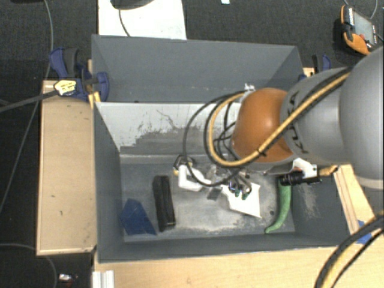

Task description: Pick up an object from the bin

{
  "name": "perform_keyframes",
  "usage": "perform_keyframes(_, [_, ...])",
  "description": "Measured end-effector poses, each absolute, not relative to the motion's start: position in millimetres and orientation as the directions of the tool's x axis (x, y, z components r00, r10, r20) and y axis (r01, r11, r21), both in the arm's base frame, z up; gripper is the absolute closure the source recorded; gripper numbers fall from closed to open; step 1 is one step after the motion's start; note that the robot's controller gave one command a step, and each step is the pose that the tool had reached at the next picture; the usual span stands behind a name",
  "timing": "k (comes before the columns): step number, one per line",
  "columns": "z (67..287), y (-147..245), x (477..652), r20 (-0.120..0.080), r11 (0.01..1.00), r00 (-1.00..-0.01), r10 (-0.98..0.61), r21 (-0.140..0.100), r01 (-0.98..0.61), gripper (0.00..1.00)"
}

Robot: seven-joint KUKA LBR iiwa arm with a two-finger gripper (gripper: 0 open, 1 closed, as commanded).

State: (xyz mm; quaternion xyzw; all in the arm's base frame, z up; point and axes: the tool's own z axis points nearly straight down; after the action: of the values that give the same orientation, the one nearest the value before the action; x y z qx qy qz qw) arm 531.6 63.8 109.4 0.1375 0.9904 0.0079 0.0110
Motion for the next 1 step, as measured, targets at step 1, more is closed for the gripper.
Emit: perform_keyframes(1, [99.9,56.2,521.0,-0.015,0.968,-0.968,0.252,0.016,0.252,1.0])
